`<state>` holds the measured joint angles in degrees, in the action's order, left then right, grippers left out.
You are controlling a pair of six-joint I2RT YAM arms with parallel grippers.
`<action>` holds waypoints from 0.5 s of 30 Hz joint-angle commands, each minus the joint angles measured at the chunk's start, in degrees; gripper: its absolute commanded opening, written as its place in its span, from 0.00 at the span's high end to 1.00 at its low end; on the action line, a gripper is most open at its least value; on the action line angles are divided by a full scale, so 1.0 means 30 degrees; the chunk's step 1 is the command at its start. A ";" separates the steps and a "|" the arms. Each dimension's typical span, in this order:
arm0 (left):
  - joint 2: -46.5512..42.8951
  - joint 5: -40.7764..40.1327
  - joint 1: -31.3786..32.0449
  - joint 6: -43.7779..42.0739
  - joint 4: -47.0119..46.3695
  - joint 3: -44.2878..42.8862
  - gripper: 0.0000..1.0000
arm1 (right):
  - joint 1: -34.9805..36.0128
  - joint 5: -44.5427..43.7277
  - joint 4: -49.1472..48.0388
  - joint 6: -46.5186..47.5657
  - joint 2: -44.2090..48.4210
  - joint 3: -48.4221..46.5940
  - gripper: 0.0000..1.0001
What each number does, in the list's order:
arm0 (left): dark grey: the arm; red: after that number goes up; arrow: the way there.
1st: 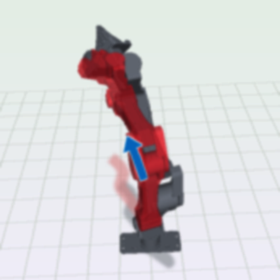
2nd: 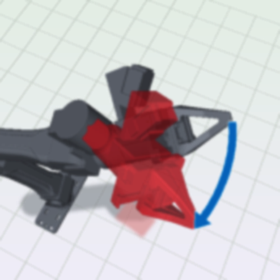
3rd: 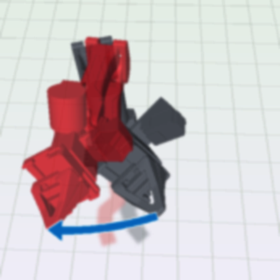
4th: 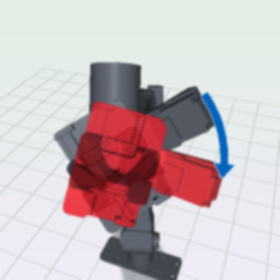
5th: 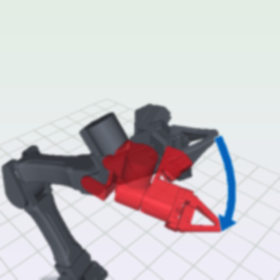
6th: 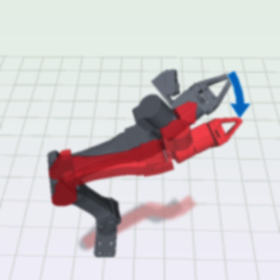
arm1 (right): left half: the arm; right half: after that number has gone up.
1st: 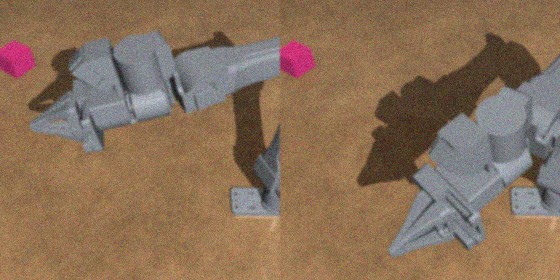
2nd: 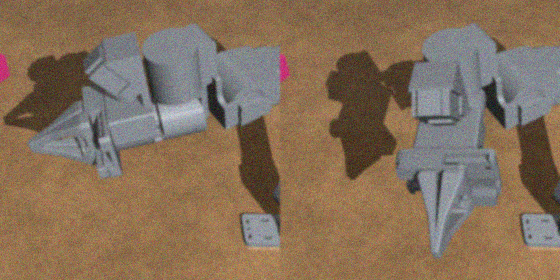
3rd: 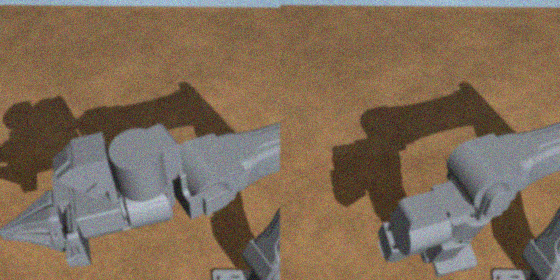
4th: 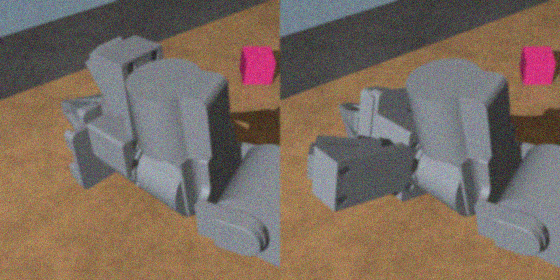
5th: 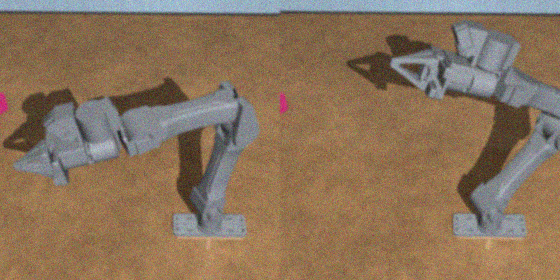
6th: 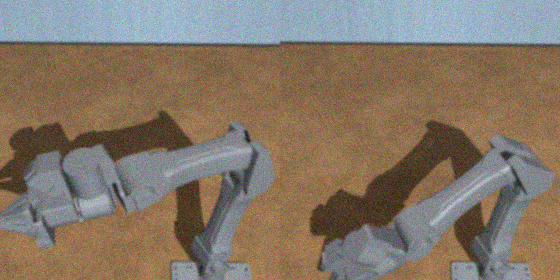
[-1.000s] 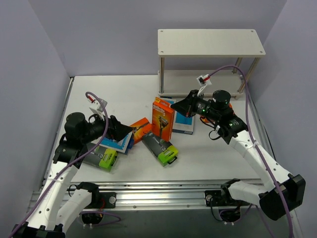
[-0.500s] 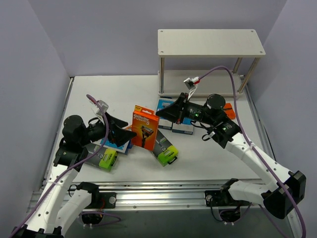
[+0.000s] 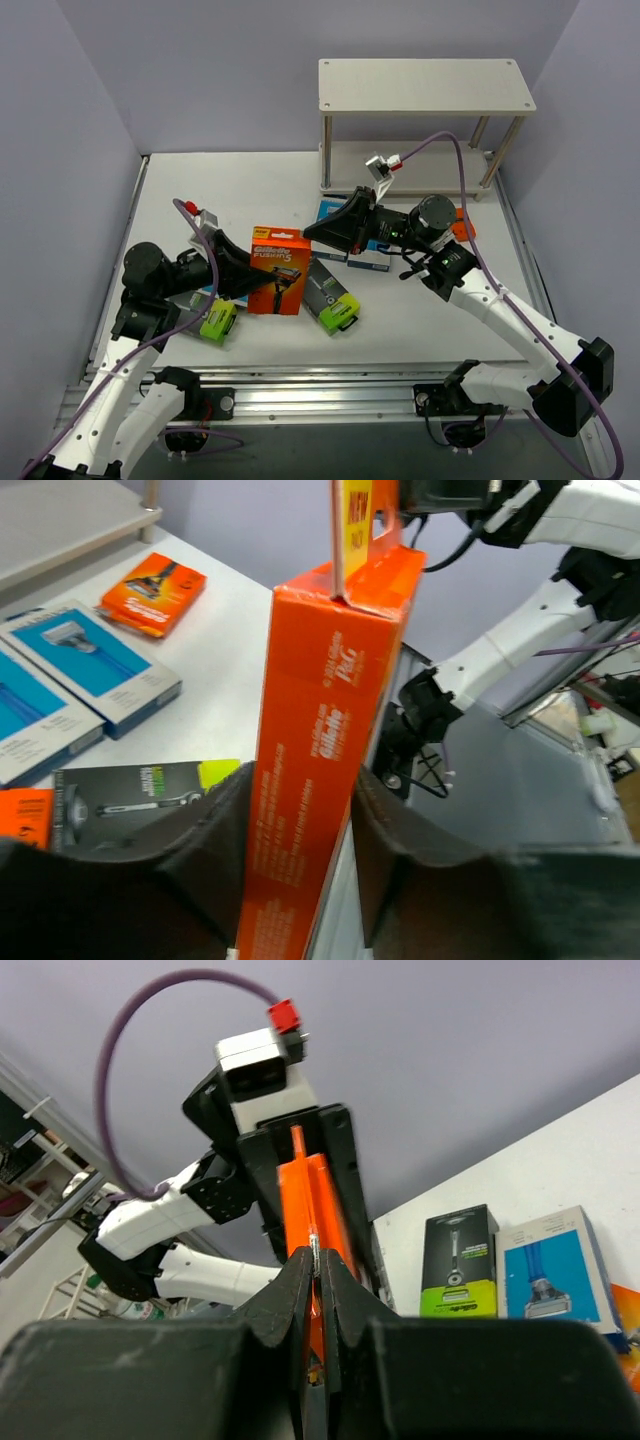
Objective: Place and organize the shaving razors onto the shelf
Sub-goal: Pass the shaving razor from the right arm to the left
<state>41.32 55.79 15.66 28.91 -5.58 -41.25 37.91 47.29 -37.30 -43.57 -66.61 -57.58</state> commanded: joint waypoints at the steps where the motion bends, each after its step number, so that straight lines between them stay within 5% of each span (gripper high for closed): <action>1: -0.0296 0.1091 0.0258 0.0619 -0.2094 -0.0105 0.62 | 0.0049 0.0147 -0.1194 0.0108 -0.0121 -0.0346 1.00; 4: -0.0210 0.1120 0.0317 0.0502 -0.1657 -0.0251 0.90 | 0.0049 -0.0262 0.0738 0.1512 -0.0034 -0.0727 1.00; 6: -0.0034 0.1178 0.0376 0.0472 -0.1538 -0.0340 0.97 | -0.0010 -0.0644 0.2664 0.2912 0.0170 -0.1078 0.98; 9: 0.0113 0.1149 0.0463 0.0385 -0.1245 -0.0398 0.98 | -0.0127 -0.1405 0.5125 0.4817 0.0464 -0.1633 0.82; 12: 0.0347 0.1237 0.0610 0.0326 -0.1010 -0.0516 0.98 | -0.0361 -0.2400 0.7563 0.6693 0.0844 -0.2336 0.53; 15: 0.0697 0.1412 0.0902 0.0064 -0.0513 -0.0633 0.98 | -0.0857 -0.2784 0.9382 0.7899 0.1224 -0.2923 0.41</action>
<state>42.87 58.78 17.54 30.37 -6.09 -41.06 36.88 41.41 -16.32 -27.62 -66.22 -62.43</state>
